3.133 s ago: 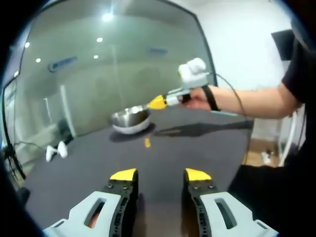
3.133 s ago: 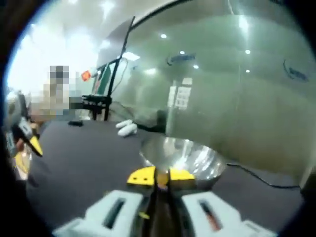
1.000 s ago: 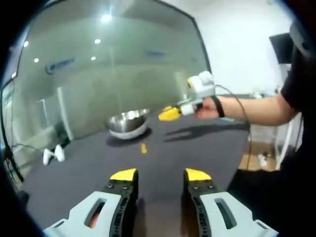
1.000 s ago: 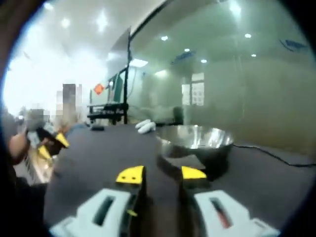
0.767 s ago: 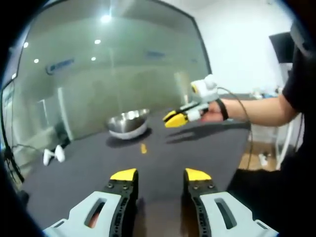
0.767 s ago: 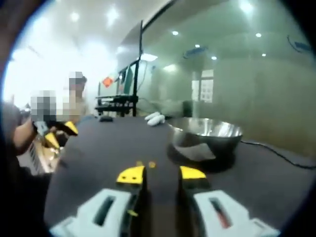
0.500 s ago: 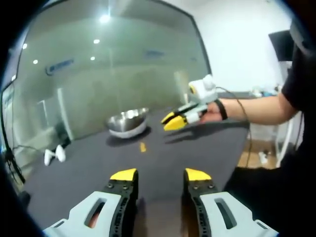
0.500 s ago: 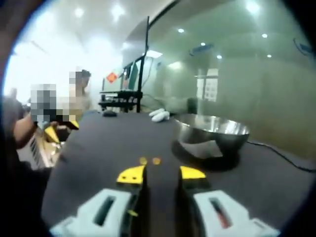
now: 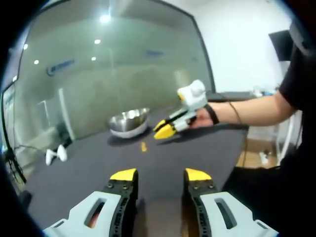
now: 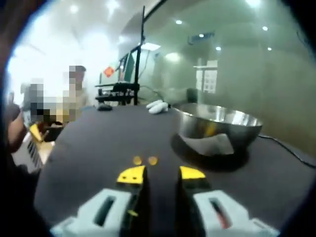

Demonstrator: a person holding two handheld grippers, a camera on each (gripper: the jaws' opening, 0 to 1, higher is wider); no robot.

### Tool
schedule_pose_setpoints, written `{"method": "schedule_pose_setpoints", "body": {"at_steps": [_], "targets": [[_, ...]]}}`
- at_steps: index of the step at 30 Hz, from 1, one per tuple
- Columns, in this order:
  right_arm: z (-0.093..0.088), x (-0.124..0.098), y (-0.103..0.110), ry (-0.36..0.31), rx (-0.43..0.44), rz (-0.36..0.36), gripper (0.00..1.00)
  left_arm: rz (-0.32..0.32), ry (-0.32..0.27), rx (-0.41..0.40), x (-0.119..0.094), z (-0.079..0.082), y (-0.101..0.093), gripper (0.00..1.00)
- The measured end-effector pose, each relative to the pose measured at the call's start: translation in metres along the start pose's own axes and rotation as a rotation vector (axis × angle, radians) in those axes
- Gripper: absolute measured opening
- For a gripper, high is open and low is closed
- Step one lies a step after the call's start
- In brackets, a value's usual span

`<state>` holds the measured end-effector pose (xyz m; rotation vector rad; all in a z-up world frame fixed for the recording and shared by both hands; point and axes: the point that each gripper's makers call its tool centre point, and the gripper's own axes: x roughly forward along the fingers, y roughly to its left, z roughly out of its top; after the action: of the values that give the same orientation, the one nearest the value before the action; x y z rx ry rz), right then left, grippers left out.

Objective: Pick up the QQ candy scattered on the table and place it into the stainless steel bowl on the table

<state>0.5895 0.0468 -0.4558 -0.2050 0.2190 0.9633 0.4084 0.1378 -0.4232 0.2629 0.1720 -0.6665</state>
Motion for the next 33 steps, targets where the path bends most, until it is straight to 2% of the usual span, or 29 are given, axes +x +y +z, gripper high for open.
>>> {"method": "schedule_pose_setpoints", "body": {"at_steps": [8, 16, 25, 28, 33], "targets": [[-0.002, 0.029, 0.007, 0.045, -0.020, 0.015, 0.23, 0.009, 0.001, -0.001, -0.003, 0.000, -0.001, 0.38], [-0.007, 0.046, 0.014, 0.080, -0.037, 0.029, 0.19, 0.025, 0.008, -0.007, -0.008, -0.004, 0.002, 0.38], [-0.006, 0.058, 0.013, 0.073, -0.013, 0.034, 0.16, 0.028, 0.014, -0.012, -0.009, -0.007, 0.002, 0.38], [-0.006, 0.058, 0.013, 0.072, -0.009, 0.041, 0.10, 0.029, 0.019, -0.012, -0.008, -0.010, 0.004, 0.38], [-0.006, 0.057, 0.016, 0.078, -0.010, 0.043, 0.09, 0.029, 0.018, -0.011, -0.008, -0.009, 0.003, 0.38]]}}
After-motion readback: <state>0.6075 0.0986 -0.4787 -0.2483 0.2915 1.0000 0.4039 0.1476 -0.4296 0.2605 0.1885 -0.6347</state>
